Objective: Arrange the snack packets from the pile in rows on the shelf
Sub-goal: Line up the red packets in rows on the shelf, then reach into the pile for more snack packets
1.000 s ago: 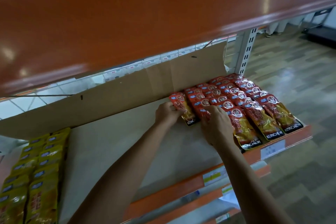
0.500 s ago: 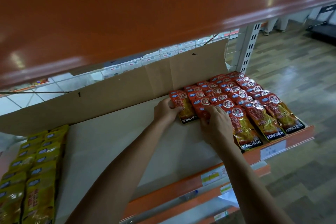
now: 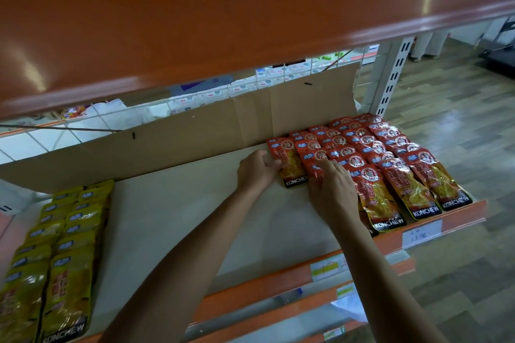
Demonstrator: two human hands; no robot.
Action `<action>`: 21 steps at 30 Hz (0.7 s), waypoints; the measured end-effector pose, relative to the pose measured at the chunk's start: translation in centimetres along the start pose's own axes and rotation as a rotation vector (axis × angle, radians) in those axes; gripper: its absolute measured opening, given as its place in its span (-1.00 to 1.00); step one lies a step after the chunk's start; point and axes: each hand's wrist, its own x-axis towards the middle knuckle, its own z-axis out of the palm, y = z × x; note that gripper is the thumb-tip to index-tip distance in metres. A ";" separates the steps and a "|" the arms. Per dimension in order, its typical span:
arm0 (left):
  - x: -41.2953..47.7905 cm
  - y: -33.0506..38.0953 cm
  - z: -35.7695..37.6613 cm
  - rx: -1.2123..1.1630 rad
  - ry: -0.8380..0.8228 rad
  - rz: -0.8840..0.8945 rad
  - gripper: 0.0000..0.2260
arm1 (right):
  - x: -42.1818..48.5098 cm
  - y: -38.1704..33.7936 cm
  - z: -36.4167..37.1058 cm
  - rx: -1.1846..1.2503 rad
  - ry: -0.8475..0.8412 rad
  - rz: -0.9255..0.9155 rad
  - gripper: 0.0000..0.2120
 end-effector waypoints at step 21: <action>-9.8 -16.7 -19.2 0.228 0.287 0.051 -0.70 | -9.2 -20.8 13.4 0.112 -0.324 -0.527 -0.60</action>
